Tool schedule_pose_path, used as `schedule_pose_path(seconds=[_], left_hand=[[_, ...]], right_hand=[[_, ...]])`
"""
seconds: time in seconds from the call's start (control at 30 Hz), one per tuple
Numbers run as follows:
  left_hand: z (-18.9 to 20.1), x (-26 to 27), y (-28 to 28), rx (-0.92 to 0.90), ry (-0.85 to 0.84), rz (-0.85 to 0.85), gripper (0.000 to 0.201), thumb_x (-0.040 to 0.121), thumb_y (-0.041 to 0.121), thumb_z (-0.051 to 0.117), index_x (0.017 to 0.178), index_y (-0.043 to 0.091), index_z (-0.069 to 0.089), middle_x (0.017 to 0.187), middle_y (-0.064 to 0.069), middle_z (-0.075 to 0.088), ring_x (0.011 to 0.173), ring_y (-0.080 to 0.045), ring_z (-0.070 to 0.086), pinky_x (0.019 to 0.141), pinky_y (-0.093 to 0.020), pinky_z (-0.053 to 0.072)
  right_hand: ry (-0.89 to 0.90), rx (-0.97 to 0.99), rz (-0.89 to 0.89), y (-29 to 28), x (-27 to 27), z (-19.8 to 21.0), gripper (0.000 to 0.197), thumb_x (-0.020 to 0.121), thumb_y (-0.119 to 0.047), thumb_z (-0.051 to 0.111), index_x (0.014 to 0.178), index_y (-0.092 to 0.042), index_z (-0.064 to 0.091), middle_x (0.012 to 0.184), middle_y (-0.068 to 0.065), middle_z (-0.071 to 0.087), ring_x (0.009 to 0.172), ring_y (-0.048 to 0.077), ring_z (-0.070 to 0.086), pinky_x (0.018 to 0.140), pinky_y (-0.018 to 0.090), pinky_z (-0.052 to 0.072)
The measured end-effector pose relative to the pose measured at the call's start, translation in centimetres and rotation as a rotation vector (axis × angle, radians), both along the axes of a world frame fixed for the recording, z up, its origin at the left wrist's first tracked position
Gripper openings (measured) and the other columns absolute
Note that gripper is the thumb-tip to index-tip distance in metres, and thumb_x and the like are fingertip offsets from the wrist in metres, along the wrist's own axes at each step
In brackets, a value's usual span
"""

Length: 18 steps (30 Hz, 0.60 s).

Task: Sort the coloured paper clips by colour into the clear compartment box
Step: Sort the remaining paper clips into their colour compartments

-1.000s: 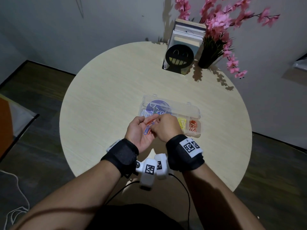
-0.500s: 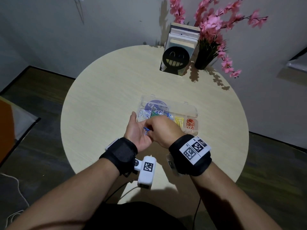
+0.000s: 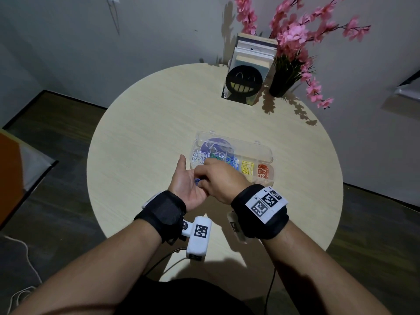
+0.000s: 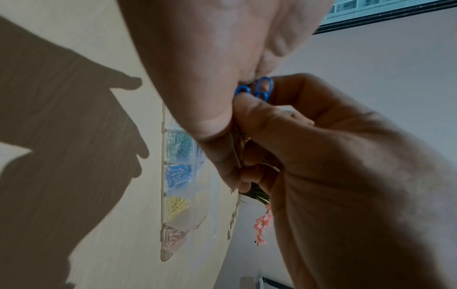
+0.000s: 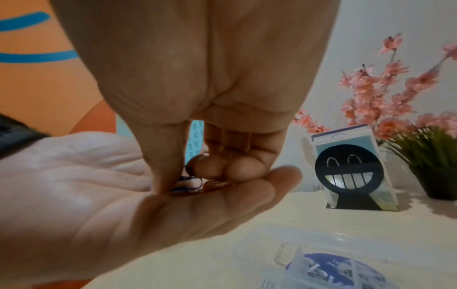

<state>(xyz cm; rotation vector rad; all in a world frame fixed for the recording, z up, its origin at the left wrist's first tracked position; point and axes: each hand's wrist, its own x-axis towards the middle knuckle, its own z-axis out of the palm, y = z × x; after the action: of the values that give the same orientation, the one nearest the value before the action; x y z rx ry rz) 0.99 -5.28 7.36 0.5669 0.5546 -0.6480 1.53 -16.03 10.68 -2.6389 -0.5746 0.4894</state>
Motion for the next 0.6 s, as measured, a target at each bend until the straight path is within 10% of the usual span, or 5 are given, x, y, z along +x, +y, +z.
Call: schedule_pose_path(seconds=[0.3, 0.5, 0.6], left_hand=[[-1.1, 0.9, 0.5, 0.028, -0.048, -0.073, 0.082, 0.095, 0.064, 0.017, 0.116, -0.005, 0.057, 0.112, -0.026, 0.065, 0.105, -0.035, 0.064, 0.091, -0.042, 0.052], [-1.8, 1.4, 1.3, 0.042, -0.057, -0.067, 0.066, 0.1, 0.049, 0.023, 0.115, -0.005, 0.059, 0.115, -0.025, 0.065, 0.101, -0.034, 0.067, 0.087, -0.039, 0.054], [-1.8, 1.6, 1.5, 0.038, -0.049, -0.05, 0.052, 0.102, 0.036, 0.027, 0.112, -0.003, 0.06, 0.111, -0.023, 0.067, 0.096, -0.033, 0.069, 0.083, -0.038, 0.055]], right_hand=[[0.113, 0.669, -0.606, -2.4, 1.9, -0.5, 0.018, 0.084, -0.007, 0.066, 0.072, -0.02, 0.06, 0.064, -0.004, 0.058, 0.059, 0.015, 0.053, 0.061, 0.026, 0.045], [0.07, 0.402, -0.896, -6.4, 5.5, -5.1, 0.024, 0.078, -0.016, 0.068, 0.057, -0.021, 0.058, 0.061, 0.001, 0.062, 0.062, 0.026, 0.06, 0.069, 0.045, 0.056], [0.096, 0.225, -0.917, -7.1, 6.2, -6.7, 0.028, 0.081, -0.015, 0.067, 0.056, -0.019, 0.055, 0.072, 0.008, 0.066, 0.079, 0.031, 0.066, 0.073, 0.035, 0.053]])
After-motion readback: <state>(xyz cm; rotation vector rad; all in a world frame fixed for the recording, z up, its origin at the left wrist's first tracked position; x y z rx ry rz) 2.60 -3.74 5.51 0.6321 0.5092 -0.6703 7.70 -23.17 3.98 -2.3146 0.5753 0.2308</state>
